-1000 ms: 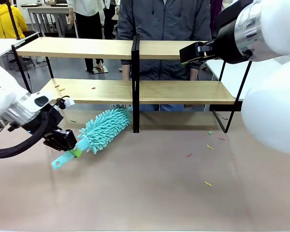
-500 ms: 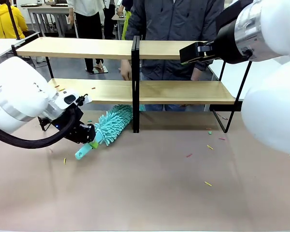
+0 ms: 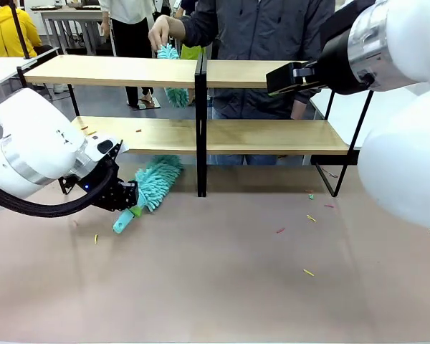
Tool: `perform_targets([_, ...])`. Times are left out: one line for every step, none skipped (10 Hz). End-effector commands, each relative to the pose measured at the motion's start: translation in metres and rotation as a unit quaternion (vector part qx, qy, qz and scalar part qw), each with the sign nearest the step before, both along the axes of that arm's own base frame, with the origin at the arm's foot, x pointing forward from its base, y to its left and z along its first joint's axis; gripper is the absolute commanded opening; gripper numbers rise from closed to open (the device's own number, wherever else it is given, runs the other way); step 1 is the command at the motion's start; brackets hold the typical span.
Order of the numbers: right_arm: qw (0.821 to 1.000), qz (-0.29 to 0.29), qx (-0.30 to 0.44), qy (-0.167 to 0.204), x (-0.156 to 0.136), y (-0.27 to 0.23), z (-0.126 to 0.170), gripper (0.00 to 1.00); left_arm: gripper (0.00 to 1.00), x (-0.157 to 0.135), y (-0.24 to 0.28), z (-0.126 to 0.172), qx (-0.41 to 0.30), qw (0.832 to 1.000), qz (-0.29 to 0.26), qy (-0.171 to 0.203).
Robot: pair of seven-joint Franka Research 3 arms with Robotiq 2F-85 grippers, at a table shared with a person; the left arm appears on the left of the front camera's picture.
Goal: Clean the shelves.
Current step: Clean another randomly selected level of the Shelf with the Duster.
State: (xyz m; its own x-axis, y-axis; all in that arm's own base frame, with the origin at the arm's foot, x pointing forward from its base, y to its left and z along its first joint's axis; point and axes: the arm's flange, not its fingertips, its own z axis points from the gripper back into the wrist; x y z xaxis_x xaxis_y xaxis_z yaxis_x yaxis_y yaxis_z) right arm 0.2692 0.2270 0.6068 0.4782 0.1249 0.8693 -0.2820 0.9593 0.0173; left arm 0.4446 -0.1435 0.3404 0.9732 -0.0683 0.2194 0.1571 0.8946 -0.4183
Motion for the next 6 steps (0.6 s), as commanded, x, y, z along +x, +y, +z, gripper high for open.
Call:
perform_targets([1.000, 0.000, 0.001, -0.001, 0.001, 0.000, 0.001, 1.00, 0.13, -0.021, 0.012, 0.008, 0.043, 0.997, 0.069, 0.001])
perform_targets([1.000, 0.000, 0.001, -0.001, 0.001, 0.000, 0.001, 1.00, 0.13, -0.027, 0.021, 0.005, 0.066, 0.993, 0.099, 0.020])
perform_targets([1.000, 0.000, 0.001, -0.001, 0.001, 0.000, 0.001, 1.00, 0.13, -0.032, 0.030, 0.004, 0.079, 0.988, 0.129, 0.018])
perform_targets([1.000, 0.000, 0.001, -0.001, 0.001, 0.000, 0.001, 1.00, 0.13, -0.037, 0.040, 0.008, 0.081, 0.984, 0.157, 0.010])
perform_targets([1.000, 0.000, 0.001, -0.001, 0.001, 0.000, 0.001, 1.00, 0.13, -0.045, 0.052, 0.016, 0.076, 0.979, 0.187, 0.004])
perform_targets([1.000, 0.000, 0.001, -0.001, 0.001, 0.000, 0.001, 1.00, 0.13, -0.053, 0.061, 0.020, 0.075, 0.976, 0.205, 0.010])
